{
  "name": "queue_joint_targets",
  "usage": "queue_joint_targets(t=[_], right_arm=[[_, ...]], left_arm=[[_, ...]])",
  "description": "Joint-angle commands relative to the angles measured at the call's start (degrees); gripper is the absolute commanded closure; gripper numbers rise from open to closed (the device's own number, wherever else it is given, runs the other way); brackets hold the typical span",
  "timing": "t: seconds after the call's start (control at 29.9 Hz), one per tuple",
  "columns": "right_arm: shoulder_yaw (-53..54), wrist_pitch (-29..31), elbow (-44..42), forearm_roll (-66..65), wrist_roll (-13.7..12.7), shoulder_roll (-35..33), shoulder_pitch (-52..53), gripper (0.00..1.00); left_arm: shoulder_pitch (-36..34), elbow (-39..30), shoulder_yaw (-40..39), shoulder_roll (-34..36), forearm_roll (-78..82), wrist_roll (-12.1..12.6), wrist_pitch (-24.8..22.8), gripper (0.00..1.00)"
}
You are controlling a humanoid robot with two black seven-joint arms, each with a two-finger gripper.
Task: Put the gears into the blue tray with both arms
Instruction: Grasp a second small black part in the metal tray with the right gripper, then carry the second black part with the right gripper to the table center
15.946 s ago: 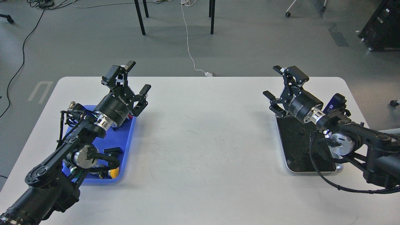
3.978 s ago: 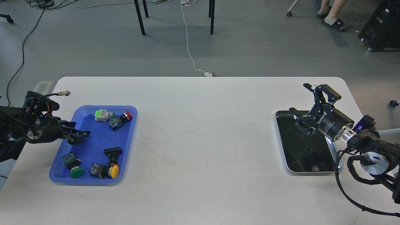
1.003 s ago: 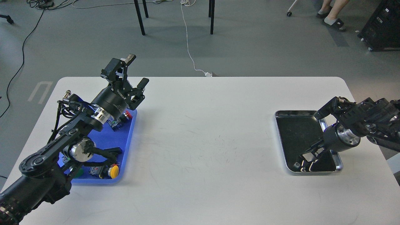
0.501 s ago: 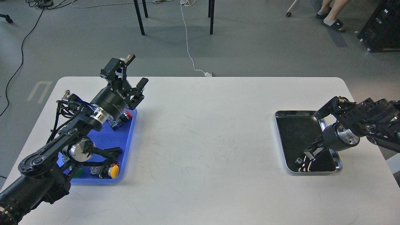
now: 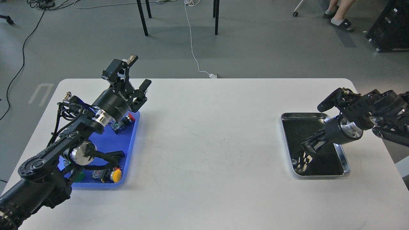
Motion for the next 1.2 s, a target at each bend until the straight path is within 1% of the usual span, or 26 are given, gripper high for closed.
queue_joint_targets(t=[0.0,0.13,0.23,0.37,0.5,0.64,0.77,0.94,1.1,1.17], right_arm=[[0.0,0.1,1.6,4.2,0.0,1.2,3.8,0.77],[0.0,0.0,2.4,9.2,0.0,6.6,6.5,0.77],[-0.1,-0.8,2.1,14.3,0.0,12.3,7.0,0.77],[-1.1,-5.4,0.8,16.6,0.0,19.6,7.0,0.77],[-6.9,-9.1,-4.1,17.0,0.0,27.9,6.3,0.77],[-10.0,-12.6,-8.6,18.2,0.0,34.4,4.0,0.77],[-10.9,-14.0,-9.8,21.2,0.0,34.8,2.1,0.77],[-11.5,-15.8,-9.8,21.9,0.0,34.8,1.0,0.77],[-11.6,-16.0,-9.5,22.7,0.0,34.8,0.4,0.77],[-11.6,-16.1,-9.5,22.8,0.0,34.8,0.3,0.74]], left_arm=[[0.0,-0.1,0.0,0.2,0.0,-0.1,-0.5,0.02],[0.0,-0.1,-0.1,0.9,-0.1,-0.1,-0.6,0.02],[0.0,-0.1,-0.1,1.3,-0.1,-0.1,-0.7,0.02],[0.0,-0.3,-0.2,2.3,-0.2,-0.4,-0.7,0.02],[0.2,-0.5,-0.3,3.3,-0.5,-0.5,-0.8,0.02],[1.5,-0.8,-2.0,3.6,-0.5,-0.5,-0.8,0.02],[2.5,-0.8,-2.3,3.7,-0.5,-0.4,-1.3,0.02],[2.7,-0.8,-2.5,3.9,-0.5,-0.4,-2.3,0.02],[2.7,-0.8,-2.4,4.0,-0.5,-0.4,-2.3,0.02],[2.8,-0.8,-2.5,3.9,-0.5,-0.4,-2.3,0.02]])
